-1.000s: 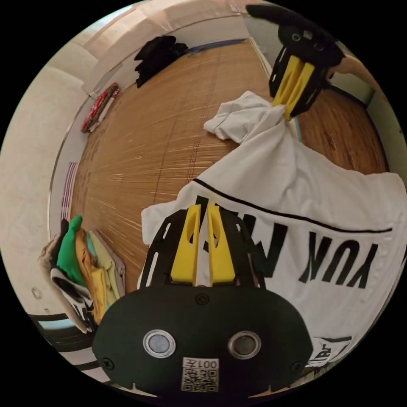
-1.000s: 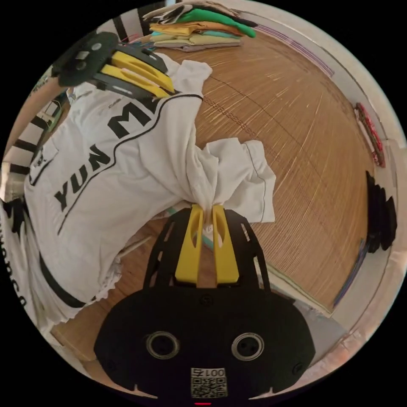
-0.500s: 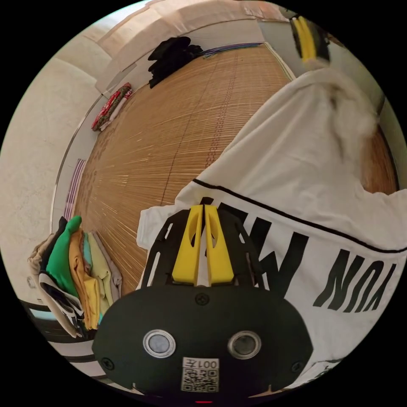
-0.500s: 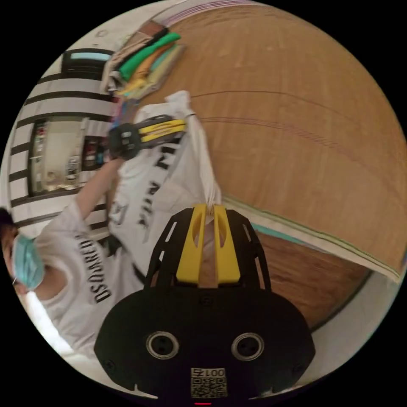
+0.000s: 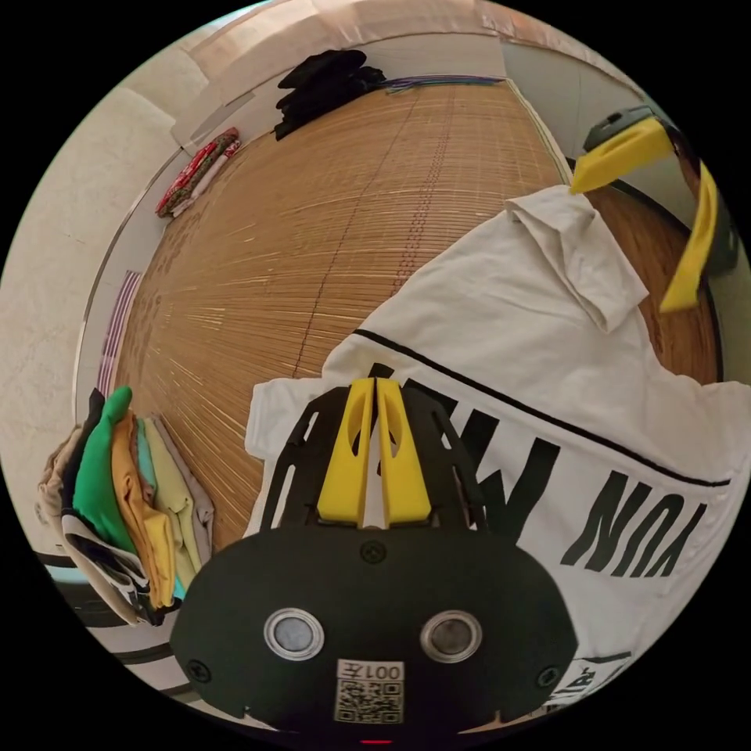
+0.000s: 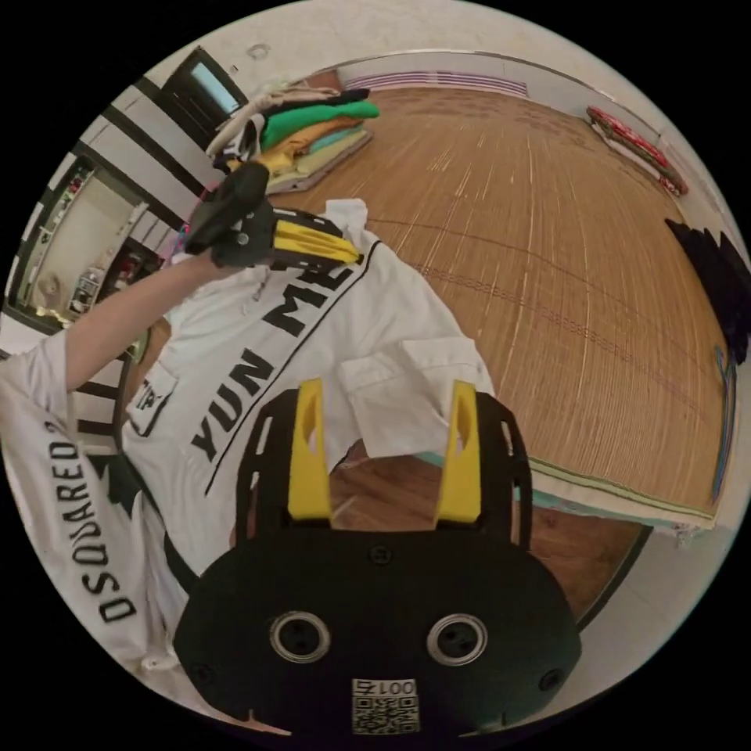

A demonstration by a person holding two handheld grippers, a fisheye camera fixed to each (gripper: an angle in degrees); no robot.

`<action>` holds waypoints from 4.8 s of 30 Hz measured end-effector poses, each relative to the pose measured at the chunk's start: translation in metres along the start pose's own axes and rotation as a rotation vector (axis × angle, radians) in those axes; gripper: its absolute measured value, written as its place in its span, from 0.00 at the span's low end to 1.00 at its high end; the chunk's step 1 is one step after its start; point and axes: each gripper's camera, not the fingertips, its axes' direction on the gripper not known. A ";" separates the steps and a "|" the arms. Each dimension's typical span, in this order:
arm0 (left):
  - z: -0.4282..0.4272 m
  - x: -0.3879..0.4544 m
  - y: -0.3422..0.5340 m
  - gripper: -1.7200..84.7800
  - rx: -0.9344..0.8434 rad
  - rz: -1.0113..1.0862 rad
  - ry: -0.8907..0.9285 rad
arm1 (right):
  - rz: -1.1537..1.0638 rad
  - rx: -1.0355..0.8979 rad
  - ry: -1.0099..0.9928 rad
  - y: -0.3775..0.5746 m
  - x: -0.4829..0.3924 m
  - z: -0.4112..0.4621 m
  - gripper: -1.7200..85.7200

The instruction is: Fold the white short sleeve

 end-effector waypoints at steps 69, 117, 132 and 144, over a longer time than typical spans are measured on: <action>-0.154 -0.130 0.292 0.01 0.122 -0.603 0.268 | -0.520 0.087 -0.042 0.080 -0.206 0.083 0.07; -0.121 -0.360 -0.016 0.03 0.231 -0.286 0.556 | -0.252 0.309 0.420 0.138 -0.163 0.166 0.06; -0.090 -0.339 -0.114 0.02 -0.162 -0.135 0.474 | -0.323 0.277 0.428 0.123 -0.159 0.179 0.05; -0.101 -0.357 -0.114 0.01 -0.010 -0.216 0.490 | -0.115 0.336 0.345 0.135 -0.145 0.176 0.05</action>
